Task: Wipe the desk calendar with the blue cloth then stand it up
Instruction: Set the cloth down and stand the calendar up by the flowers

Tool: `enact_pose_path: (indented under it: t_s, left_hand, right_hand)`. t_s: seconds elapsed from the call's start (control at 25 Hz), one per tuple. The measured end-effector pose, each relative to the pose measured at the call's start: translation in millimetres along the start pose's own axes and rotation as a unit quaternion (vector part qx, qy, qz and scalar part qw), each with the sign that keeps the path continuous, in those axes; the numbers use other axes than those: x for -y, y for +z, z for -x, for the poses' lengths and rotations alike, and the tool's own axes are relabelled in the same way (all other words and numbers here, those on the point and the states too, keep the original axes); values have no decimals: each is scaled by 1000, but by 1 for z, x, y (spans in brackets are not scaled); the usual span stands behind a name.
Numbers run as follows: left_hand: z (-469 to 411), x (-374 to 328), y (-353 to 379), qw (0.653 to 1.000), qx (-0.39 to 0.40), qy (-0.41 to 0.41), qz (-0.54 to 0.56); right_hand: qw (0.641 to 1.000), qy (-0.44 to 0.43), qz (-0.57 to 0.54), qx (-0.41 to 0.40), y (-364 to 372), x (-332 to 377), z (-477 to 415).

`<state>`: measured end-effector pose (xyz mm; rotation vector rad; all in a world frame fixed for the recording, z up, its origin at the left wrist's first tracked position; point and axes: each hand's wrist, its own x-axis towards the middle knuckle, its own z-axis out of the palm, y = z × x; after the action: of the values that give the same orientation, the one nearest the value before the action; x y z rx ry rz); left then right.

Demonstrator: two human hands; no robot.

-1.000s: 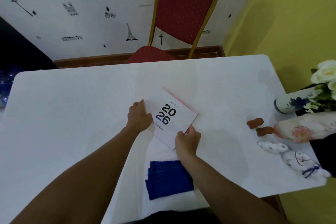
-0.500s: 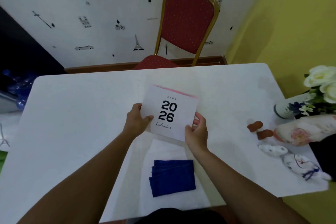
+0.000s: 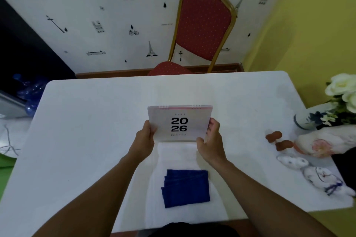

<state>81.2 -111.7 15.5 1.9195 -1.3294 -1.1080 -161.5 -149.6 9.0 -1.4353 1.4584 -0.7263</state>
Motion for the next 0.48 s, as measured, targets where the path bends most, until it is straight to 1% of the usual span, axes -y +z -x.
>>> enact_pose_path:
  t_s: [0.2,0.28,0.32,0.4,0.48]
  left_hand:
    - [1,19,6,996,60,30,-54]
    - [-6,32,3,992,86,31,-88]
    - [-9,39,3,988,100,31,-112]
    - [-10,53,1,975,121,35,-181]
    - [-10,61,-2,954,130,58,-263]
  right_hand:
    - [998,16,34,51,-1,-28,4]
    - [996,5,52,67,-5,-36,1]
    - [994,-14,71,80,-9,-40,-1]
    - [978,-77,148,125,-23,-56,-8]
    - [939,-134,261,182,-41,-72,-18]
